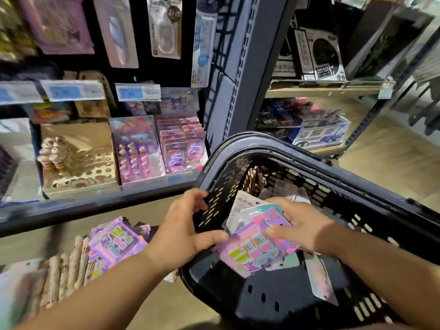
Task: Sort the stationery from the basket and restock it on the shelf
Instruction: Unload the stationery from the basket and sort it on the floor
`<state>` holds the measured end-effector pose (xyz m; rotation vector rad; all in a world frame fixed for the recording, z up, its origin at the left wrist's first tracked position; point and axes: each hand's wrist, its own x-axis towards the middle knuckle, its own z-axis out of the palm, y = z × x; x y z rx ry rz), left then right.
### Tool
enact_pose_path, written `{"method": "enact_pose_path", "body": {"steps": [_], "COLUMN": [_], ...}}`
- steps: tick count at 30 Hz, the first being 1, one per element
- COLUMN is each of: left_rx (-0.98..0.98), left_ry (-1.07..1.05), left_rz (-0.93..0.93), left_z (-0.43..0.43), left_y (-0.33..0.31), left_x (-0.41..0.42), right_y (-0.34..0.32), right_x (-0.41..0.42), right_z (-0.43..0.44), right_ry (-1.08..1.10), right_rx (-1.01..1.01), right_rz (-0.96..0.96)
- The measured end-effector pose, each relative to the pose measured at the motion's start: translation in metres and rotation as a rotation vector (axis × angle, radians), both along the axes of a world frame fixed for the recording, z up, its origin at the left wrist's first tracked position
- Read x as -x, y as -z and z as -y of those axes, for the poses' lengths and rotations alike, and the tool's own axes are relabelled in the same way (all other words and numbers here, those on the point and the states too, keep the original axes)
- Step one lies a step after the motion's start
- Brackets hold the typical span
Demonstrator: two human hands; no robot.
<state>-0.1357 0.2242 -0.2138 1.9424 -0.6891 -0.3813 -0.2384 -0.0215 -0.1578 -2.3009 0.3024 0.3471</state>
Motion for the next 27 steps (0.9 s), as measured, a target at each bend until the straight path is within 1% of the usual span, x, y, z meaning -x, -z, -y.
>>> {"method": "enact_pose_path", "body": {"steps": [2,4,6,8,10,12,14,15,18,21,23,25,27], "left_rx": [0.008,0.078,0.146,0.170,0.195,0.255,0.315,0.324,0.312,0.325,0.387,0.442,0.477], "left_ry": [0.154,0.278,0.349,0.348,0.267,0.129,-0.007,-0.040,-0.120,-0.226,-0.289,-0.301,-0.346], "left_rz": [-0.135,-0.314,-0.469,-0.527,-0.539,-0.577,-0.638,-0.664,-0.730,-0.816,-0.909,-0.992,-1.078], "left_z": [-0.007,-0.015,-0.030,-0.047,-0.067,-0.087,-0.114,-0.130,-0.179,-0.232,-0.265,-0.294,-0.314], "left_y": [-0.013,-0.027,-0.040,-0.055,-0.070,-0.083,-0.091,-0.095,-0.096,-0.080,-0.063,-0.042,-0.018], "left_x": [0.002,0.005,0.002,-0.004,-0.016,-0.031,-0.047,-0.053,-0.059,-0.052,-0.048,-0.042,-0.032], "right_y": [-0.021,-0.043,-0.061,-0.073,-0.075,-0.075,-0.072,-0.068,-0.056,-0.034,-0.021,-0.003,0.018], "right_x": [-0.004,-0.009,-0.019,-0.032,-0.052,-0.074,-0.098,-0.111,-0.139,-0.159,-0.165,-0.166,-0.160], "right_z": [-0.016,-0.035,-0.056,-0.076,-0.096,-0.118,-0.143,-0.160,-0.211,-0.260,-0.290,-0.316,-0.338], "right_ry": [-0.061,-0.109,-0.139,-0.128,-0.060,0.033,0.107,0.116,0.106,0.041,0.012,-0.021,-0.079], "right_rx": [-0.060,-0.123,-0.173,-0.261,-0.373,-0.451,-0.514,-0.541,-0.602,-0.632,-0.640,-0.641,-0.585], "right_rz": [0.006,0.033,0.066,0.103,0.146,0.173,0.157,0.148,0.090,0.022,-0.016,-0.032,-0.048]}}
